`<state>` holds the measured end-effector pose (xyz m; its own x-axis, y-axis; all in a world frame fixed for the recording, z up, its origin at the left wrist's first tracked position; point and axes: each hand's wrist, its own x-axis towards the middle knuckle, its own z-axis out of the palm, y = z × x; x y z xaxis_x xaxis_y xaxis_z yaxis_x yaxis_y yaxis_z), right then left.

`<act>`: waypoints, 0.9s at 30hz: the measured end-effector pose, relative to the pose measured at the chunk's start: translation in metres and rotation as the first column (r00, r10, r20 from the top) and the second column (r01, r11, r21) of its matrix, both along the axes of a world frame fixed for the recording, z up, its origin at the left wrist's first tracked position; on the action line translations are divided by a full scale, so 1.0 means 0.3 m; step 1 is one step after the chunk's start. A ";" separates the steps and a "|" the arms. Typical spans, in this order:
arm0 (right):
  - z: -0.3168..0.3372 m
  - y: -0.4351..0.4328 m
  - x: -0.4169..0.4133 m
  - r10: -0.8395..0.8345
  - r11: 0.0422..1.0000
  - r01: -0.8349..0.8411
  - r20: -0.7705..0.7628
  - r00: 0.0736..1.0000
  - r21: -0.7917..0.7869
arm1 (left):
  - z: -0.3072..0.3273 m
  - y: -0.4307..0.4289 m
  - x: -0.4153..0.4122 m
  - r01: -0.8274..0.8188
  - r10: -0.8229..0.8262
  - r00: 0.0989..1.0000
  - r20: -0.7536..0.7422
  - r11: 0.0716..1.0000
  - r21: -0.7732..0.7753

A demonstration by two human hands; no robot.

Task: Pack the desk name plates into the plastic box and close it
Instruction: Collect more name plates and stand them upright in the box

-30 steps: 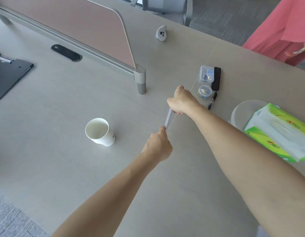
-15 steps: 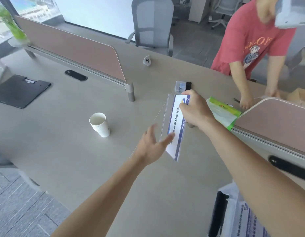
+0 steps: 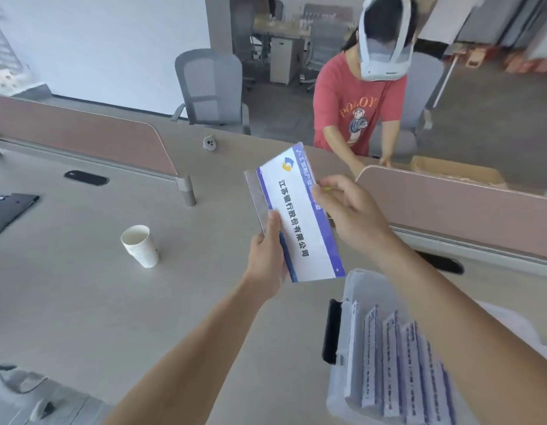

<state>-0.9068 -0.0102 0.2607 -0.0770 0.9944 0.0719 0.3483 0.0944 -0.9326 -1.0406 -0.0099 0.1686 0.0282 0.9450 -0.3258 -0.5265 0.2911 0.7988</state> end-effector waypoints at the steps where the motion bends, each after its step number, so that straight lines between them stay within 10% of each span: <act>1: -0.015 -0.051 0.024 -0.011 1.000 0.011 0.036 0.999 -0.021 | -0.001 -0.005 0.020 -0.005 0.004 0.999 0.034 1.000 0.008; 9: -0.047 -0.343 0.210 -0.331 0.943 0.296 0.491 0.806 0.149 | 0.024 -0.163 0.325 0.254 -0.248 0.947 0.203 0.967 -0.005; 19: -0.088 -0.580 0.687 -0.425 0.894 0.409 0.639 0.642 0.184 | 0.176 -0.147 0.669 0.290 -0.166 0.913 -0.372 0.906 0.308; 27: -0.210 -0.651 1.030 -0.381 0.892 0.451 0.575 0.724 0.024 | 0.133 -0.195 1.141 0.525 -0.330 0.672 -0.663 0.844 0.113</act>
